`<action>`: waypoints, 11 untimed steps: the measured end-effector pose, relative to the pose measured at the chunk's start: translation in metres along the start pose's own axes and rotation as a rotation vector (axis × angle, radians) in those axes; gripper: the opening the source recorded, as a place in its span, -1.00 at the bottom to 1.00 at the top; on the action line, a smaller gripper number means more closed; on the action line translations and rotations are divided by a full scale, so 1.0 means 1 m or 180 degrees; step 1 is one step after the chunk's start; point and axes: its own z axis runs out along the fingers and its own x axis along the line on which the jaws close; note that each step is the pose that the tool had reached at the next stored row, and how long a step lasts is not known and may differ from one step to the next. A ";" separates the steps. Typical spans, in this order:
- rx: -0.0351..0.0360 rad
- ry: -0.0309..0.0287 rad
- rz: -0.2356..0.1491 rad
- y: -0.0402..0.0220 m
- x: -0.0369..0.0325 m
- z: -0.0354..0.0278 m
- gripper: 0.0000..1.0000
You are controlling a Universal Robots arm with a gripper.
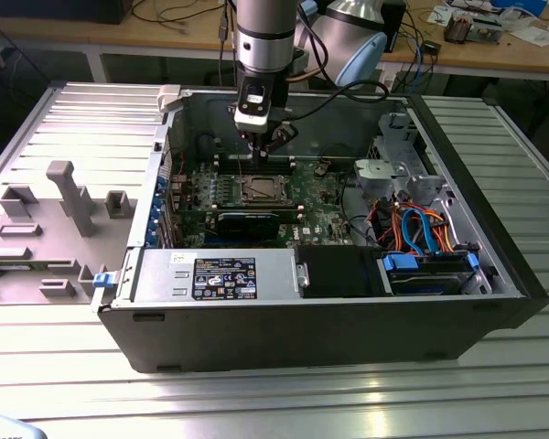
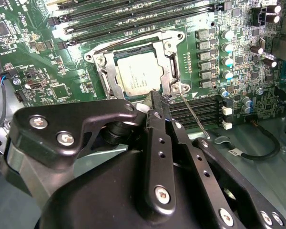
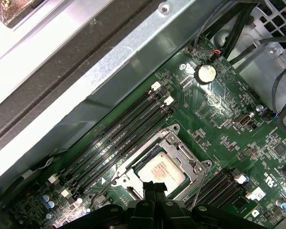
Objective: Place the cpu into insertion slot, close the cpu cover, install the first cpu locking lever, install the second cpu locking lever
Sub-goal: 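Install the first cpu locking lever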
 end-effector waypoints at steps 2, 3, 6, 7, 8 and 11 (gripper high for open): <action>0.0000 0.0000 -0.0005 0.0000 0.0000 0.0000 -0.79; 0.0000 0.0000 -0.0006 0.0000 0.0000 0.0000 -0.79; 0.0000 0.0000 -0.0010 0.0000 0.0000 0.0000 -0.79; 0.0000 0.0000 -0.0016 0.0000 0.0000 0.0000 -0.79; 0.0000 0.0000 -0.0021 0.0000 0.0000 0.0000 -0.79; 0.0000 0.0000 -0.0026 0.0000 0.0000 0.0000 -0.79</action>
